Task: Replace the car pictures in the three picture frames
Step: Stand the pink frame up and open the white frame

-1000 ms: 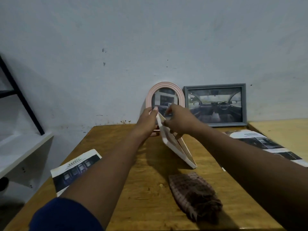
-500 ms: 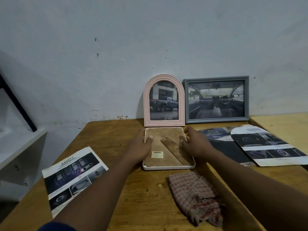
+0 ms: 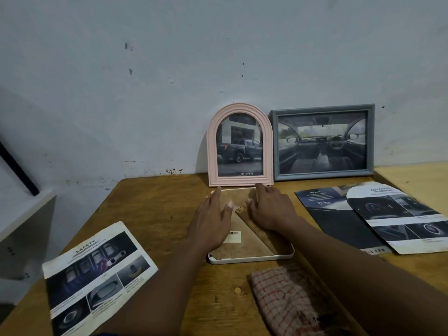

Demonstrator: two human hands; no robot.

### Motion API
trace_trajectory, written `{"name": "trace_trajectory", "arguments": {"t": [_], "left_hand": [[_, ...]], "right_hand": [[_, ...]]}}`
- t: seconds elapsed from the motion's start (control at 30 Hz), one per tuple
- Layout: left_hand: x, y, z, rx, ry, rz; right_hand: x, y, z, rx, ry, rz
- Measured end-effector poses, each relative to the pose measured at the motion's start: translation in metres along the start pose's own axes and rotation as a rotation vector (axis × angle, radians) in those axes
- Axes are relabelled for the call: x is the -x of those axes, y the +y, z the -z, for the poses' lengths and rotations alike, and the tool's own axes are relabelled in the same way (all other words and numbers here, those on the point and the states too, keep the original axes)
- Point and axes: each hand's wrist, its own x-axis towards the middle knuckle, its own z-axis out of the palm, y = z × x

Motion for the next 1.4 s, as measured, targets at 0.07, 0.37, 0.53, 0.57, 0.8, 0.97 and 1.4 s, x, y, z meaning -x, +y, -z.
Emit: {"name": "trace_trajectory", "arguments": {"t": [0.07,0.37,0.53,0.57,0.8,0.97,1.4], "left_hand": [[0.0,-0.001,0.0,-0.003,-0.011,-0.001],[0.0,0.002,-0.001,-0.02,-0.027,0.033],[-0.003,0.0,-0.003,0.0,-0.015,0.026],[-0.004,-0.001,-0.003,0.01,-0.012,0.025],[-0.003,-0.006,-0.003,0.067,0.061,-0.059],[-0.002,-0.008,-0.002,-0.015,0.128,-0.086],[0.006,0.002,0.007,-0.005,0.307,-0.261]], "right_hand": [[-0.002,0.0,-0.003,-0.008,0.06,-0.005],[-0.023,-0.007,-0.011,0.034,0.073,-0.146],[-0.032,-0.002,-0.009,0.02,0.144,-0.13],[-0.033,-0.002,-0.01,0.001,0.144,-0.127],[-0.031,-0.002,-0.001,-0.237,0.301,-0.031],[-0.024,-0.003,0.006,-0.384,0.364,-0.023],[-0.018,0.001,0.015,-0.762,0.326,-0.137]]}}
